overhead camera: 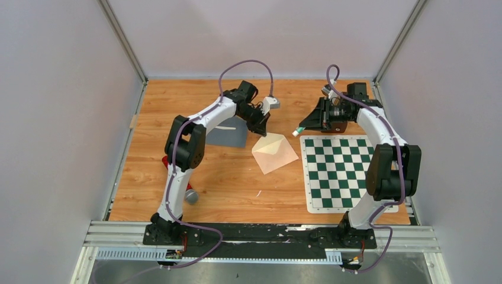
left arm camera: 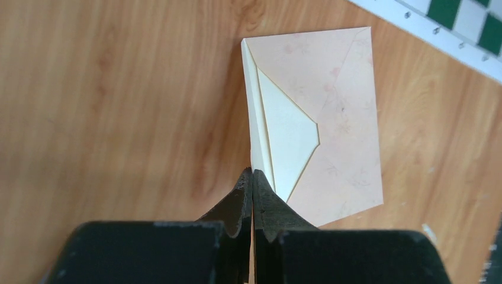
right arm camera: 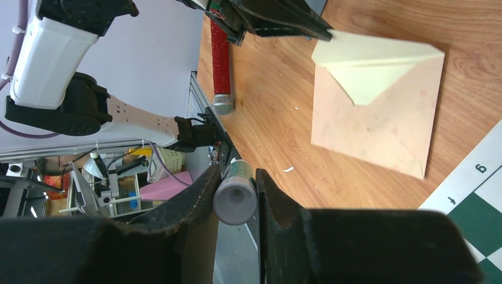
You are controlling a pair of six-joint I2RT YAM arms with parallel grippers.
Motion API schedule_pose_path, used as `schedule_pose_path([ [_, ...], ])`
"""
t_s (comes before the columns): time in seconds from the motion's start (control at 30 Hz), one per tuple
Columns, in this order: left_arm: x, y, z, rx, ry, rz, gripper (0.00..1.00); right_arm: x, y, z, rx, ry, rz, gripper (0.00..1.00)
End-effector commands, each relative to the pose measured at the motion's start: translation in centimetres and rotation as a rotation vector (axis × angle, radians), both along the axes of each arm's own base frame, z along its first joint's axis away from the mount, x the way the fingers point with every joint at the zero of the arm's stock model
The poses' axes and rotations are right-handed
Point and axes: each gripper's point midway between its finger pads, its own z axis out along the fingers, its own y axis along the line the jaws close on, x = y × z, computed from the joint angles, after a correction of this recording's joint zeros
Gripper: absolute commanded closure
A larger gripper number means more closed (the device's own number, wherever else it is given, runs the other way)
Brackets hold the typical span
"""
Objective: Place the letter into the envelope and seal it
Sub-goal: Seal the envelope flap on the envelope.
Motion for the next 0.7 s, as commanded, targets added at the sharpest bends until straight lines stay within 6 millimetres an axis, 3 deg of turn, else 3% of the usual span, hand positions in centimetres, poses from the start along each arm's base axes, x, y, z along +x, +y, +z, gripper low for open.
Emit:
schedule_pose_path([
  [0.0,3.0,1.6,1.3,0.086,-0.272,-0.140,1.00,0.5,-0.3,2.5,0.024,-0.085,0.000,1.00],
  [0.17,3.0,1.3,1.6,0.073,-0.297,-0.173,1.00,0.6,-0.7,2.4,0.022,-0.084,-0.010,1.00],
  [0.4,0.3,-0.2,2.6,0.004,-0.311,-0.185,0.80,0.5,-1.1,2.0,0.021,-0.071,-0.022,1.00],
  [0.67,-1.1,-0.8,3.6,0.007,-0.450,-0.212,0.87,0.0,-1.1,1.8,0.020,-0.067,-0.026,1.00],
])
